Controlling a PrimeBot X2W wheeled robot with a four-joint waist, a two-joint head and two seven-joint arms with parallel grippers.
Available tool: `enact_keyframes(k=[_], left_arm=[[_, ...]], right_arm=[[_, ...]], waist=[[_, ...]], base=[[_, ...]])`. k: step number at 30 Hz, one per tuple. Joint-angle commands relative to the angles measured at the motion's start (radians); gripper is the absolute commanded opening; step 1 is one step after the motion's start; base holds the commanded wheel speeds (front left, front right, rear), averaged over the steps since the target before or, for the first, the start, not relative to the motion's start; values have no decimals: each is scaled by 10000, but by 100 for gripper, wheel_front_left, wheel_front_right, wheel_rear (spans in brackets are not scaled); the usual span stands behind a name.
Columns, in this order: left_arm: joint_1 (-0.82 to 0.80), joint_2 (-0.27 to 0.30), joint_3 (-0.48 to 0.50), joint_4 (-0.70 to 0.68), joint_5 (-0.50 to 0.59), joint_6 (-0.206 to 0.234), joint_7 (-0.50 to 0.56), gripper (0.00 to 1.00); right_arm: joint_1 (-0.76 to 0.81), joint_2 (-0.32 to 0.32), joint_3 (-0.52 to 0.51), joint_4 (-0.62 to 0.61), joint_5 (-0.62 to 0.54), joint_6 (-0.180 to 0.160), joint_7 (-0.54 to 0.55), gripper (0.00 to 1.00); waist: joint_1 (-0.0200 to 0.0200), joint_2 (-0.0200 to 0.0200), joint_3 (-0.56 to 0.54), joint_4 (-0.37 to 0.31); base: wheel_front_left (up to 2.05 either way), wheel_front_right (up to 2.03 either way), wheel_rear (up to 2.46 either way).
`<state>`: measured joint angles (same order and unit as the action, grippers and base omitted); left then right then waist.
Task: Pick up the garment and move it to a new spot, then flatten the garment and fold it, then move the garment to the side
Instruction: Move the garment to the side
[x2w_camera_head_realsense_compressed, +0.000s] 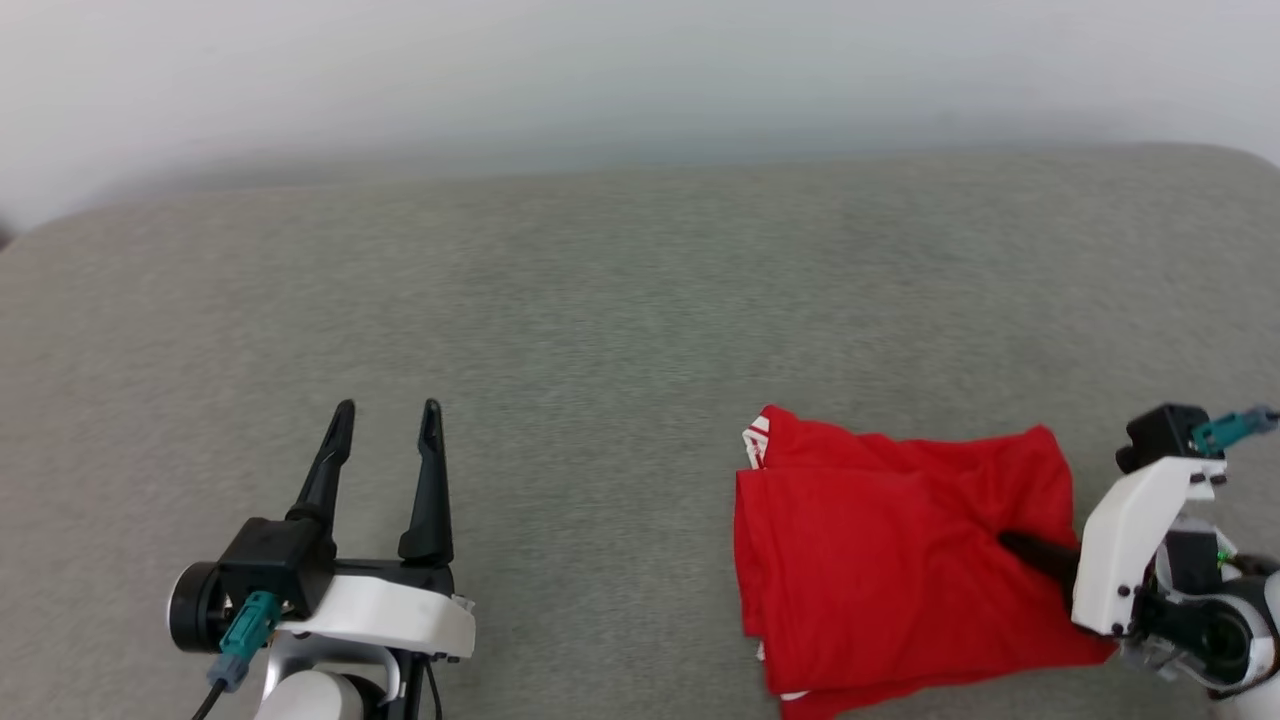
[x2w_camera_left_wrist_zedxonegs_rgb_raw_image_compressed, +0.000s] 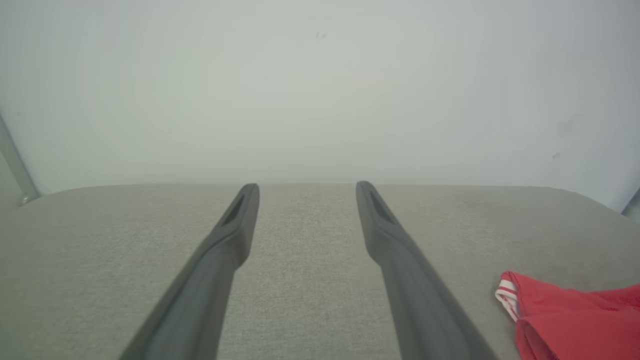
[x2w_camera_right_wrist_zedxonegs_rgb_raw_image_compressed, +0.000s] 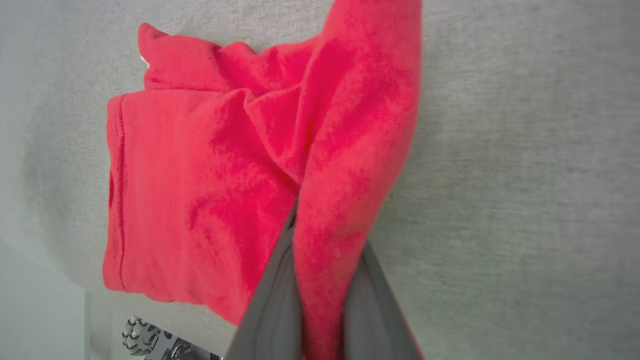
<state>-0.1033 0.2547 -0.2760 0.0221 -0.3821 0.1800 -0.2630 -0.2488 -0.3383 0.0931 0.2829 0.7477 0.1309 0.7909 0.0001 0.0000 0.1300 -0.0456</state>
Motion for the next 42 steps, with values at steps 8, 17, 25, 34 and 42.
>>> enact_keyframes(k=[8, 17, 25, 34, 42], left_arm=[[-839, 236, -229, -361, 377, -298, 98, 100], [-2446, 896, -602, -1118, 1092, -682, 916, 100], [-4065, 1290, -1124, -1996, 1779, -1133, 1892, 100], [-4965, 1418, -1342, -2479, 2083, -1344, 2385, 100], [-4730, 1226, -1335, -2169, 1889, -1164, 2030, 100]], right_arm=[[-1404, -524, 430, 535, -572, -3, -579, 0], [-3212, -1282, 244, 1761, -827, -3, -2159, 0], [-4988, -2327, -810, 3457, -1157, -7, -4392, 0], [-6115, -2559, -1416, 5036, -1587, -5, -6218, 0], [-6564, -2446, -1511, 6566, -2186, -5, -7633, 100]], waist=[[-1, 0, 1365, -2774], [-1, 0, 3584, -3843], [-1, 0, 5472, -3572], [-1, 0, 6360, -3326], [-1, 0, 6042, -3097]], base=[[0, 0, 0], [0, 0, 0], [0, 0, 0], [0, 0, 0], [0, 0, 0]])
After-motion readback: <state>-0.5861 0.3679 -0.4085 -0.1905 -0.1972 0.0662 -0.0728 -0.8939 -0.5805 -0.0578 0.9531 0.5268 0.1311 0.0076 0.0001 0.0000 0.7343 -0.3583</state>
